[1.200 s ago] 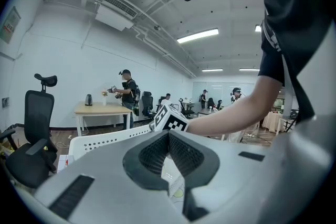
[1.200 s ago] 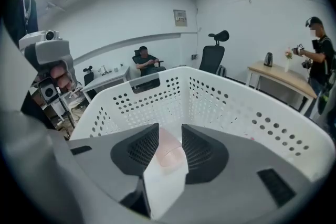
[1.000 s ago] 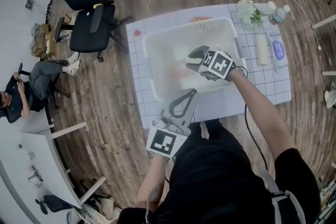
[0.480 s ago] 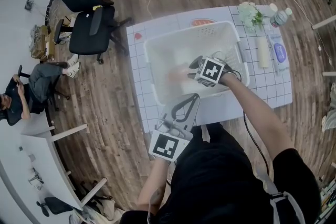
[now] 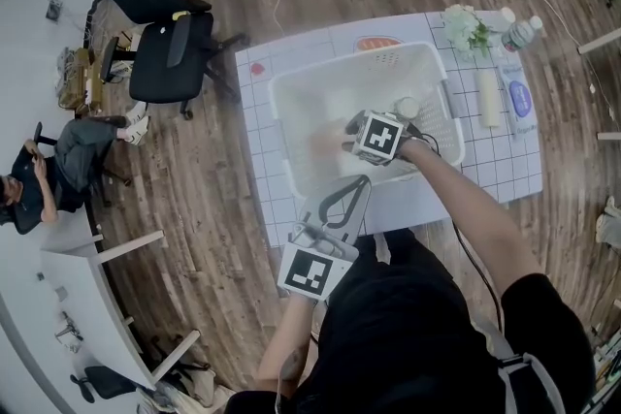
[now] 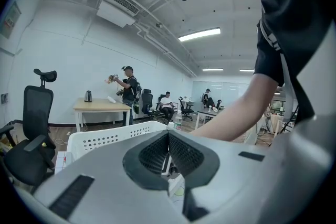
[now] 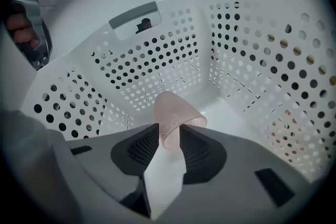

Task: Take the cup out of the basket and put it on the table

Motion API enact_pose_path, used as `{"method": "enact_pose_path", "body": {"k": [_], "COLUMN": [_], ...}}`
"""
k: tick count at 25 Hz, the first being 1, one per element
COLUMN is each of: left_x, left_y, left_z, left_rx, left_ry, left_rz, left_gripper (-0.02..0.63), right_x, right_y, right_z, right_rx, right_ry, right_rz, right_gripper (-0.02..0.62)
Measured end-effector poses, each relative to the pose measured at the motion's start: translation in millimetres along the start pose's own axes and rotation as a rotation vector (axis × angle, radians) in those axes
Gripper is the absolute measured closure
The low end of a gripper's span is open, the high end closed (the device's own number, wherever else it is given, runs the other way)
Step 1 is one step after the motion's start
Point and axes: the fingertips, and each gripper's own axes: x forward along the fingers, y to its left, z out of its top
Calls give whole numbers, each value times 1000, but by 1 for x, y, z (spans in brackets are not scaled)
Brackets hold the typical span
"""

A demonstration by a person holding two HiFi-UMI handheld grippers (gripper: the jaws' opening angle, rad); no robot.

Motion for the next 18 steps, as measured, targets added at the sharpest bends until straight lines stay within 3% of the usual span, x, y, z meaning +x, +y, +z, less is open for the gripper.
{"method": "enact_pose_path", "body": {"k": [6, 10, 15, 18], "left_x": [-2, -1, 0, 2], "left_y": [4, 5, 4, 3], "left_z": [4, 5, 6, 8], "left_rx": [-6, -9, -12, -5], "left_ry": [-14, -18, -19, -24], "left_rz": [8, 5, 1, -4], "left_gripper": [597, 597, 597, 597], "right_x": [0, -3, -14, -13], "right_y": [-2, 5, 11, 7], "right_z": [12, 13, 28, 21], "right_rx": [-13, -9, -23, -37], "right_ry": [-35, -31, -103, -77], "right_rz": [-20, 10, 14, -7], "right_gripper": [500, 532, 565, 567]}}
